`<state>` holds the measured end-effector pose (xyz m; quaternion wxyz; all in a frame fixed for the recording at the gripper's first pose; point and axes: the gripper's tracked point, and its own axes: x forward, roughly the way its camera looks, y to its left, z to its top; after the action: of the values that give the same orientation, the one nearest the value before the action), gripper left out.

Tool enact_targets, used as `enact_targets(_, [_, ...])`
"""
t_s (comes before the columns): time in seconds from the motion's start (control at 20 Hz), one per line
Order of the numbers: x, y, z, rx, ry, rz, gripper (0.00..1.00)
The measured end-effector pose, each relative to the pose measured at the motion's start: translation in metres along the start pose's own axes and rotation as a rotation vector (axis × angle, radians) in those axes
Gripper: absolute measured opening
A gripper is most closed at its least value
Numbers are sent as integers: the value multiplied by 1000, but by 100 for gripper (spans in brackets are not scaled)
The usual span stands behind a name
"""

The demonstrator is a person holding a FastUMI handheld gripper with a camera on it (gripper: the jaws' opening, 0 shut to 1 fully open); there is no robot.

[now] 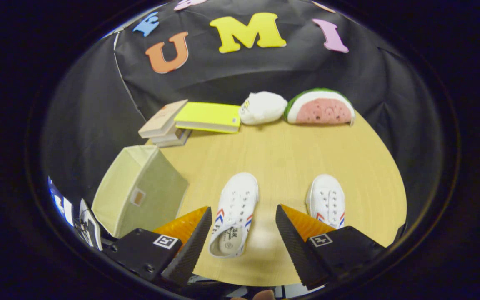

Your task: Open the storage box then place both shoes into the box .Put the left shoe in first, then the right shoe, with the right side of both shoes facing outward in a uniform manner.

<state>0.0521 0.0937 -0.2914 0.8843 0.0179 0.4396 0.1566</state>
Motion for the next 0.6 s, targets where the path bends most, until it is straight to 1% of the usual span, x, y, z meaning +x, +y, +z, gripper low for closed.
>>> enact_targets(0.15, [29, -5, -25, 19, 92, -8, 99])
enact_targets(0.45, [72, -15, -41, 29, 185, -14, 98])
enact_targets(0.6, [85, -14, -45, 56, 232, 16, 95])
